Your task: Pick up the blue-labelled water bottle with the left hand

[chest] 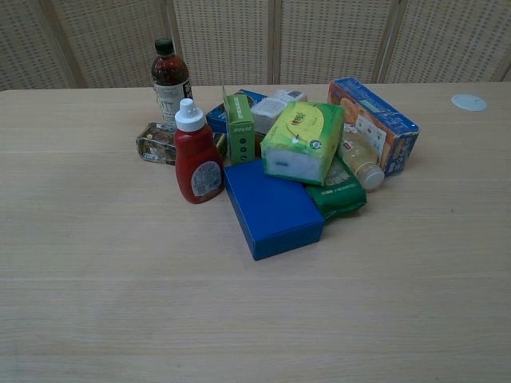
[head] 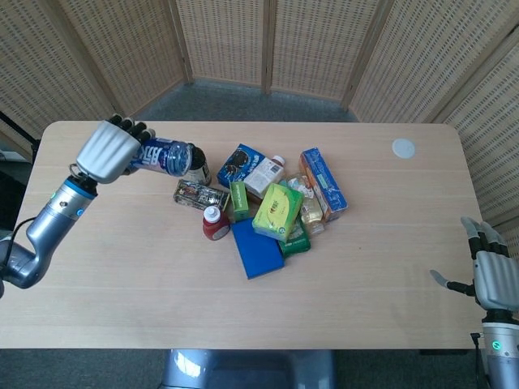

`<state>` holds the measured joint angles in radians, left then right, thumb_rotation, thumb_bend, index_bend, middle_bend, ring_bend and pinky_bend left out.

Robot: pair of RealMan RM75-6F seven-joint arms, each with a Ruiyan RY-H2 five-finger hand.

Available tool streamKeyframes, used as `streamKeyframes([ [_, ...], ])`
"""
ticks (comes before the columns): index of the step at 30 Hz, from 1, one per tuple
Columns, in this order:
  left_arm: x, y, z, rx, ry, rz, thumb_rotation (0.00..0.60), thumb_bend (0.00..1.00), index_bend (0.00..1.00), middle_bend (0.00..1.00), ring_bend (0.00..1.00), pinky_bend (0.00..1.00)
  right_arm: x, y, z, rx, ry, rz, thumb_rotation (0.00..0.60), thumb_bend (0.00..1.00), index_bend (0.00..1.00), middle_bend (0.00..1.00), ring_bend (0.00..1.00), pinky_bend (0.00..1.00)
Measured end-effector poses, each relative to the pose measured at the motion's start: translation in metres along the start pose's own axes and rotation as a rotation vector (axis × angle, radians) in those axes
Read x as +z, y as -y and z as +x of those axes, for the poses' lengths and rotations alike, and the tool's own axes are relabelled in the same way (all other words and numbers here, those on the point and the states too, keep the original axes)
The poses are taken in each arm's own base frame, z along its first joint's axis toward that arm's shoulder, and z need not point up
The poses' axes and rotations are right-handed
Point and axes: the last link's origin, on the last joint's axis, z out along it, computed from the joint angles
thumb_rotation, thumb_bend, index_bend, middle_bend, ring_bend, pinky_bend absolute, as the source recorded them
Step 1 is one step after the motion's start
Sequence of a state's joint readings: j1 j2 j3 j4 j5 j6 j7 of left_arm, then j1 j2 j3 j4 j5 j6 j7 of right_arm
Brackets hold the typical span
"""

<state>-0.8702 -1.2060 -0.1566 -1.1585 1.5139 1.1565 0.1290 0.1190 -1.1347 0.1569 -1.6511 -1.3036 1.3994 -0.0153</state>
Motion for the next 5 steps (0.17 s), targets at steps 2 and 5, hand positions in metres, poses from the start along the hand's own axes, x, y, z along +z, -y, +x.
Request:
streamKeyframes([
  [2, 0.009, 0.011, 0.030, 0.041, -0.042, 0.030, 0.600, 0.00, 0.67, 0.70, 0.55, 0.77, 0.000, 0.000, 0.000, 0.001, 0.000, 0.002, 0.486, 0.00, 0.00, 0.00, 0.00, 0.00],
  [5, 0.020, 0.017, 0.058, 0.081, -0.077, 0.056, 0.600, 0.00, 0.67, 0.70, 0.55, 0.77, 0.000, 0.000, 0.000, 0.001, 0.002, 0.002, 0.487, 0.00, 0.00, 0.00, 0.00, 0.00],
])
